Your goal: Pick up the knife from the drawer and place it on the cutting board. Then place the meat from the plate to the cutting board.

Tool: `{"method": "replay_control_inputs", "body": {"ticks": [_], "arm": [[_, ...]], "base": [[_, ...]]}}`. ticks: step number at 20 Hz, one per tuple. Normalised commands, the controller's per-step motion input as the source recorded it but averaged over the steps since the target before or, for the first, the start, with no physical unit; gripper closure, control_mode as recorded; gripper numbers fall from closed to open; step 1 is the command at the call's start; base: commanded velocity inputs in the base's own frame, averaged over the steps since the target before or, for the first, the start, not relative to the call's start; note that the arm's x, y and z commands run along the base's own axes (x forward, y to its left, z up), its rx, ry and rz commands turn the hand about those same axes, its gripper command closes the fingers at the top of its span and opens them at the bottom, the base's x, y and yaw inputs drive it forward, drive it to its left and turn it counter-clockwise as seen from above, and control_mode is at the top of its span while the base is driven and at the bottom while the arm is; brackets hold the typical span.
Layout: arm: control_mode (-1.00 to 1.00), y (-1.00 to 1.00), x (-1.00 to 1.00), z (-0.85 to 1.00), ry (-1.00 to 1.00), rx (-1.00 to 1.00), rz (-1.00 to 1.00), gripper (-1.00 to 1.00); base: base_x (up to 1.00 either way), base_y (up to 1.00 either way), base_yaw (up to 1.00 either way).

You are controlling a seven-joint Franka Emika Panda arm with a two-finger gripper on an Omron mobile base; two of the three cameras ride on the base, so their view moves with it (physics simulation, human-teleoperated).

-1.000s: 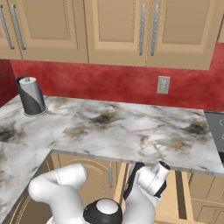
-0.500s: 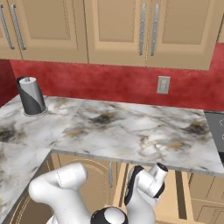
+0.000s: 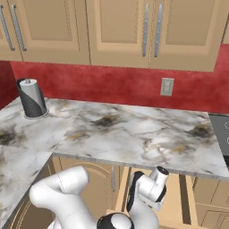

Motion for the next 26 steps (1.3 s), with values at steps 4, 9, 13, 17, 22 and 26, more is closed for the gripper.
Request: {"method": "replay_control_inputs", "body": {"ticks": [4,9,13,17,22,26], "arm": [[-1.0,0.0,0.01,-0.42,0.0,-0.03,-0.04,1.0],[-1.0,0.0,0.0,-0.32,0.0,-0.01,-0.04,1.0],[-1.0,0.0,0.0,-0.11,0.0,0.0,-0.02,1.0],[-1.0,-0.07,-0.12,0.03,0.0,0.0,-0.05,1.0],[-1.0,-0.25,-0.17,0.31,0.02,0.0,-0.11,1.0],[-1.0,-0.12,-0.09,0.45,0.06,0.0,-0.17,1.0]], "base": [[0.0,0.0,0.0],[0.0,0.0,0.0],[0.0,0.0,0.0],[0.0,0.0,0.0],[0.0,0.0,0.0],[0.0,0.0,0.0]]}}
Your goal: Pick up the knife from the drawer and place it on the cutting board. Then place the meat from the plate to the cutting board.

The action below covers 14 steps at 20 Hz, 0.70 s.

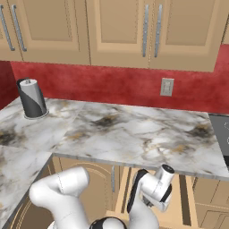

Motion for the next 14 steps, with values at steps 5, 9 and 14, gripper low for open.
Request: {"method": "replay_control_inputs", "body": {"ticks": [5,9,14], "arm": [[-1.0,-0.04,-0.06,0.52,0.08,0.0,-0.19,1.0],[-1.0,-0.04,-0.19,0.49,0.1,0.0,-0.2,1.0],[-1.0,-0.03,-0.24,0.42,0.11,0.0,-0.21,1.0]], "base": [[0.0,0.0,0.0],[0.0,0.0,0.0],[0.0,0.0,0.0]]}}
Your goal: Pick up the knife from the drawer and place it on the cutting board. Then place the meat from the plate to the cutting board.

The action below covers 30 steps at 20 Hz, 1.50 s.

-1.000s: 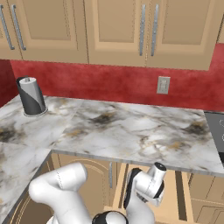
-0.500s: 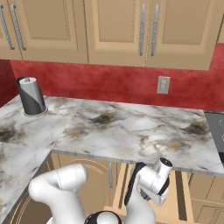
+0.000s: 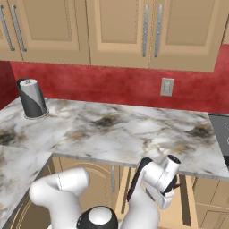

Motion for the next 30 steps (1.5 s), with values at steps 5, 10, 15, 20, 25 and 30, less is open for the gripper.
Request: {"method": "replay_control_inputs", "body": {"ticks": [5,10,15,20,25,30], "arm": [[-1.0,0.0,-0.25,0.45,0.09,0.0,-0.23,1.0],[-1.0,0.0,-0.41,0.38,0.04,0.0,-0.24,1.0],[-1.0,0.06,-0.48,0.37,0.01,0.0,-0.23,1.0],[-1.0,0.3,-0.32,0.51,0.0,0.0,-0.2,1.0],[-1.0,0.31,-0.19,0.58,0.0,-0.01,-0.18,1.0],[-1.0,0.27,-0.23,0.63,0.0,-0.02,-0.17,1.0]], "base": [[0.0,0.0,0.0],[0.0,0.0,0.0],[0.0,0.0,0.0],[0.0,0.0,0.0],[0.0,0.0,0.0],[0.0,0.0,0.0]]}}
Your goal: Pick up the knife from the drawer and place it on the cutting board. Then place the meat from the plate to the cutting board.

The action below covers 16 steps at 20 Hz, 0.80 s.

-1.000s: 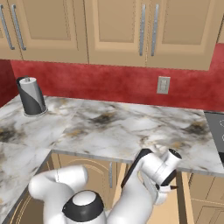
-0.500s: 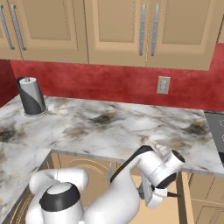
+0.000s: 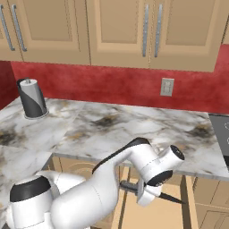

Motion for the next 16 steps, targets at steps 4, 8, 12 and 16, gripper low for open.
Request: {"method": "replay_control_inputs", "body": {"ticks": [4,8,12,16], "arm": [[-1.0,0.27,-0.25,0.65,0.0,-0.03,-0.15,1.0],[-1.0,0.29,-0.22,0.48,0.0,-0.02,-0.13,1.0],[-1.0,0.15,-0.07,0.04,0.0,-0.04,-0.04,1.0],[-1.0,0.0,-0.08,-0.01,-0.01,-0.01,0.0,1.0]], "base": [[0.0,0.0,0.0],[0.0,0.0,0.0],[0.0,0.0,0.0],[0.0,0.0,0.0]]}}
